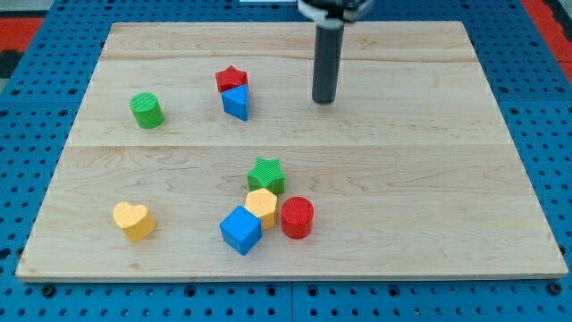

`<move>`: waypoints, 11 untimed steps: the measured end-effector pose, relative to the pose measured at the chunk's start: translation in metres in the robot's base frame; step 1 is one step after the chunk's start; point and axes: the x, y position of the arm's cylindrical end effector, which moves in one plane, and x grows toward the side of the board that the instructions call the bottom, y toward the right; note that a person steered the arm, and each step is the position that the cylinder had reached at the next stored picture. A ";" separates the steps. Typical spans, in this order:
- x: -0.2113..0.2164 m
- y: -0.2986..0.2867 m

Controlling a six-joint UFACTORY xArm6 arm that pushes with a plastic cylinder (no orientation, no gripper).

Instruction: Push the red star and blue triangle towards down and right

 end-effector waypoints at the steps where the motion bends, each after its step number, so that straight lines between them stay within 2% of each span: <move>1: -0.060 -0.039; 2: -0.083 -0.083; 4: -0.042 -0.150; 6: 0.044 -0.149; 7: 0.032 -0.149; 8: -0.009 -0.148; 9: 0.013 -0.119; 11: 0.071 -0.117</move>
